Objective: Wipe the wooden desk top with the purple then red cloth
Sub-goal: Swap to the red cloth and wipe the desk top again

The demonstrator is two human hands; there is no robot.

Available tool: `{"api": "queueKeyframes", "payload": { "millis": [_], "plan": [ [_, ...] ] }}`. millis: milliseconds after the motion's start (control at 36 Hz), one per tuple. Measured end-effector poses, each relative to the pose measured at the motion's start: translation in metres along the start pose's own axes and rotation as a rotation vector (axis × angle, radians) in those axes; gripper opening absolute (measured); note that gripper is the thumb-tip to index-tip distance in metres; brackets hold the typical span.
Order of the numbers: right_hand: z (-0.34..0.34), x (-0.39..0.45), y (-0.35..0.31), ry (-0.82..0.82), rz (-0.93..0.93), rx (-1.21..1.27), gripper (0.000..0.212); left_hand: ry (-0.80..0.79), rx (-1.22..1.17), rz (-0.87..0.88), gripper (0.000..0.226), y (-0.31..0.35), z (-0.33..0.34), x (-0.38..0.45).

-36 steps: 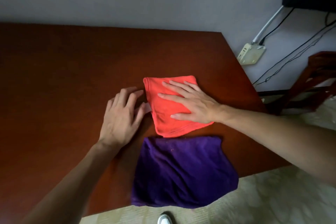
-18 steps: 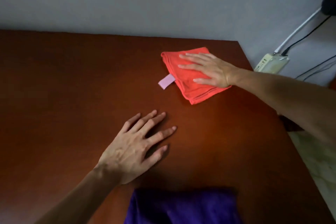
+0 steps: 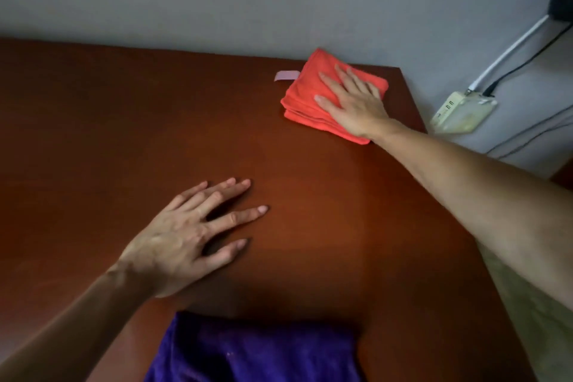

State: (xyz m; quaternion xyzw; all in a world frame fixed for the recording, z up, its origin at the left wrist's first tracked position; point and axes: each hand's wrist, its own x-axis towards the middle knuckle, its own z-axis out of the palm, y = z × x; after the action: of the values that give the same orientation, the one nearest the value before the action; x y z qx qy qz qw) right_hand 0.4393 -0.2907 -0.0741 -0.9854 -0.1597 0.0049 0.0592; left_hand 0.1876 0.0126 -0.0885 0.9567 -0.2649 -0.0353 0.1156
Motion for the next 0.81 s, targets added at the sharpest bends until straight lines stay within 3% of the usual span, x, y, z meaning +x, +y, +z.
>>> {"api": "queueKeyframes", "payload": {
  "millis": [167, 361, 444, 611, 806],
  "plan": [
    [0.008, -0.108, -0.018, 0.056, 0.076, 0.023, 0.067, 0.005, 0.022, -0.005, 0.055, 0.003, 0.001, 0.000],
    [0.015, -0.233, -0.021, 0.067, -0.055, -0.009, 0.074, 0.017, 0.049, -0.059, 0.056, 0.018, 0.006, -0.004],
    [0.015, -0.264, -0.011, 0.074, -0.169, -0.018, 0.071, 0.078, 0.023, -0.187, 0.058, 0.043, 0.009, 0.002],
    [0.001, -0.264, 0.022, -0.015, -0.437, 0.005, 0.067, 0.133, 0.088, -0.277, 0.060, 0.076, 0.013, 0.021],
    [-0.015, -0.194, 0.071, -0.129, -0.673, -0.044, 0.061, 0.144, 0.075, -0.136, 0.057, 0.082, 0.024, 0.050]
  ]
}}
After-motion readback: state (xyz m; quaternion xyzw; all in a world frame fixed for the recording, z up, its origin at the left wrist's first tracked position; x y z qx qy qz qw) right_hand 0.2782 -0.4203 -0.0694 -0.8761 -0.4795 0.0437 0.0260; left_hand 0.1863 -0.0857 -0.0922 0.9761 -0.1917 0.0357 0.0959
